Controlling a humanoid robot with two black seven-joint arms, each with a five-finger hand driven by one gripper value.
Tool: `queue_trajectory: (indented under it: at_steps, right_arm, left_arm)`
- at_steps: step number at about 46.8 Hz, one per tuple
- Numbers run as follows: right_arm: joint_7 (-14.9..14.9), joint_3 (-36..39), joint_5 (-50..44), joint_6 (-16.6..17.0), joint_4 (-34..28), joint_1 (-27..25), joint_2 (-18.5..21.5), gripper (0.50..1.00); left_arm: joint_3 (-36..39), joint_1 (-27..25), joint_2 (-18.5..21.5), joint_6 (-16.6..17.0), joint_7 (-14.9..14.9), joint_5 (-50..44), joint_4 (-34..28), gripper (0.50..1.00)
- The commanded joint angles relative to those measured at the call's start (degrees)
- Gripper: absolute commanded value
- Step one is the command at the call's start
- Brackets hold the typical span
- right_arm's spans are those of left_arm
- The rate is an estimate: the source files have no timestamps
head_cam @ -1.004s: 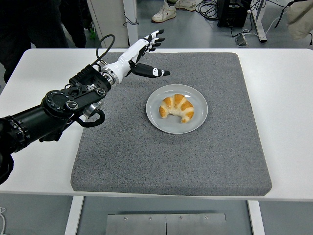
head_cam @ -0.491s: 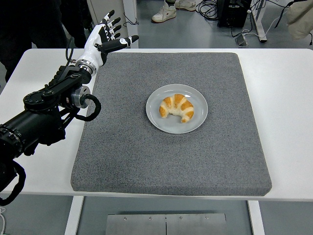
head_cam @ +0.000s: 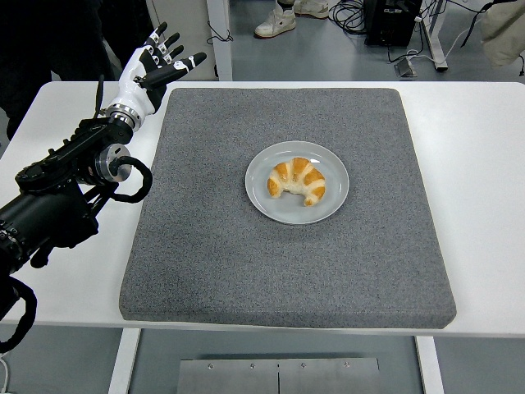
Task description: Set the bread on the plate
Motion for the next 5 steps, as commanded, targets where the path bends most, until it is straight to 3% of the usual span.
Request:
queue_trajectory:
  at_steps: [1,5]
  right_arm:
    - [0.0,0.1,0.0,0.1,0.1,0.0,0.0,1.000]
    - [0.1,0.1,-0.1,0.0,0.1,0.0,0.0,1.000]
  left_arm:
    - [-0.1,0.5,0.0,0.1,-0.5,0.0,0.0,0.969]
    - [0.0,0.7,0.0,0.1,-0.8,0.0,0.0,0.969]
